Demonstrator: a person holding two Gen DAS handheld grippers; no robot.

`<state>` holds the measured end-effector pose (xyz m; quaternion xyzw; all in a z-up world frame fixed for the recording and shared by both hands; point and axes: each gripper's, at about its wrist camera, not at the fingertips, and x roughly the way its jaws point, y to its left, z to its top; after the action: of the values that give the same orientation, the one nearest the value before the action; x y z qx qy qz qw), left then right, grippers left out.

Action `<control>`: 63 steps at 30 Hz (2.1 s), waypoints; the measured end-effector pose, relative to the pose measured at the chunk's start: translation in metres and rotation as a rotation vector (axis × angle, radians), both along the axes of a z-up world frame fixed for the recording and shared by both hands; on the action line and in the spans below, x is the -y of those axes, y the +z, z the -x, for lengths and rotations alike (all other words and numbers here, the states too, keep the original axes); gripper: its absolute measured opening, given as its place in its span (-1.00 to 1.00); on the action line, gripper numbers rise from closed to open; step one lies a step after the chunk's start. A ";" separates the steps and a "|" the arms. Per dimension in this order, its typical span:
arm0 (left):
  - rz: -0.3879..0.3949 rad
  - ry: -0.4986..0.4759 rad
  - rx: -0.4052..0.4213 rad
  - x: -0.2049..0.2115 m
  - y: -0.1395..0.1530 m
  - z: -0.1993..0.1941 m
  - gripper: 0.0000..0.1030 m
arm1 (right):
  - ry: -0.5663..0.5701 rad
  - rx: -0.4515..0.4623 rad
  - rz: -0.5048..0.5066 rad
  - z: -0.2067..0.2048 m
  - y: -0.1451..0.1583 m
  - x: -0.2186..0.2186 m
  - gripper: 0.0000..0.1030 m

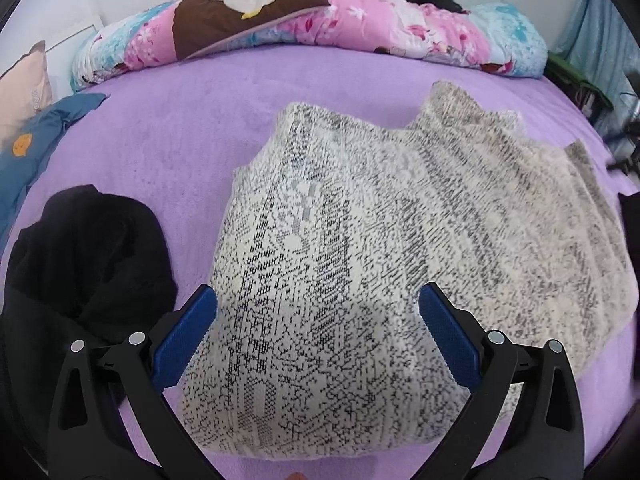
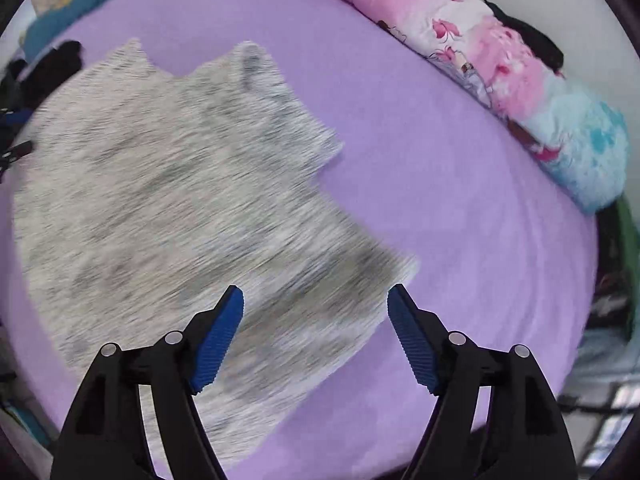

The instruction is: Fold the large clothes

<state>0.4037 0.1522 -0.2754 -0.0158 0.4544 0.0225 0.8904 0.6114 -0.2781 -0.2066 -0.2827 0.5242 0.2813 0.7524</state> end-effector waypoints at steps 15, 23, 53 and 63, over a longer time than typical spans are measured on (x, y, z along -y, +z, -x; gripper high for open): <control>-0.002 -0.111 -0.028 0.024 -0.027 -0.007 0.89 | -0.173 -0.190 -0.319 0.063 -0.105 0.034 0.74; 0.040 -0.076 -0.042 0.022 -0.016 -0.015 0.88 | -0.297 -0.158 -0.324 0.077 -0.080 0.025 0.77; 1.037 0.385 -0.171 -0.133 -0.068 0.074 0.88 | -0.127 0.049 -0.245 0.173 -0.006 -0.172 0.79; 1.065 0.394 -0.104 -0.111 -0.074 0.047 0.88 | -0.303 0.057 -0.229 0.148 -0.047 -0.149 0.80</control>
<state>0.3570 0.2629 -0.3490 -0.5457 0.4349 -0.0435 0.7150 0.4632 -0.1294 -0.2533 -0.1210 0.5037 0.2146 0.8280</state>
